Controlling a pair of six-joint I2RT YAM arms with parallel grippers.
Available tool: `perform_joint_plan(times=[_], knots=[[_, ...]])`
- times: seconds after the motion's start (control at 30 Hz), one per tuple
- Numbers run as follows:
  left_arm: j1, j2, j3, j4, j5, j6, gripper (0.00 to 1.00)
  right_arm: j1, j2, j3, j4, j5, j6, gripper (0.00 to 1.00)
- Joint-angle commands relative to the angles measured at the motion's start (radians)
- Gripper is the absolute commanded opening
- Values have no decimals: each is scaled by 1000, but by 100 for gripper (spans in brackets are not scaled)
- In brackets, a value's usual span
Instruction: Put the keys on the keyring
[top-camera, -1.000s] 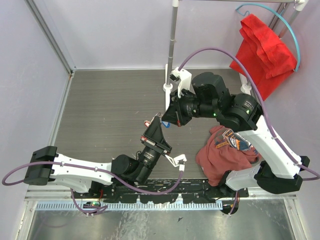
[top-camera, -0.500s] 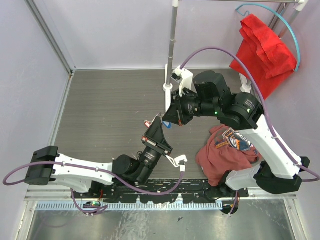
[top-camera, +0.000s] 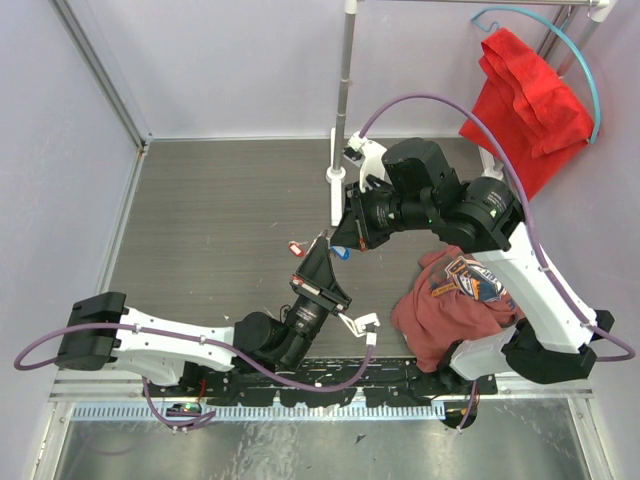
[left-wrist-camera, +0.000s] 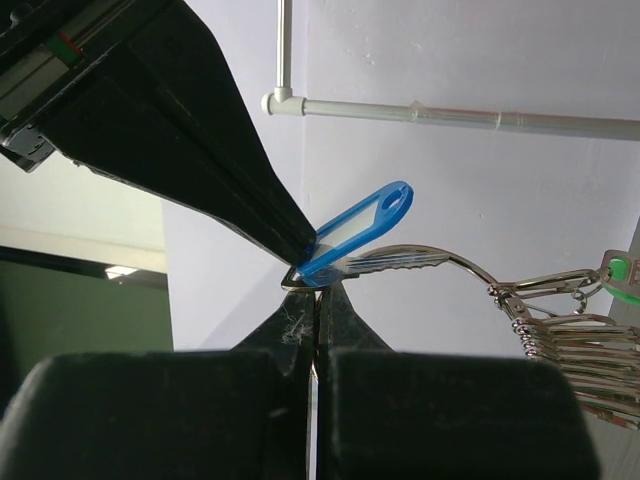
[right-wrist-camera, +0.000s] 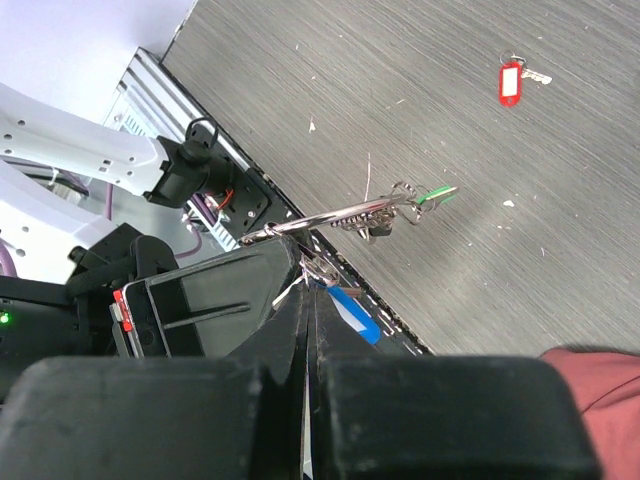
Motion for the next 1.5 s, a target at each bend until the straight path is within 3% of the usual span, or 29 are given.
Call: perform_joint_plan(times=[0.0, 0.73, 1.47], knots=[[-5, 1, 4, 70, 16, 238, 0, -18, 10, 57, -12, 17, 18, 1], [-5, 24, 9, 71, 17, 239, 0, -45, 83, 137, -104, -8, 32, 1], [-4, 19, 7, 62, 4, 234, 0, -51, 48, 120, -171, 151, 72, 1]])
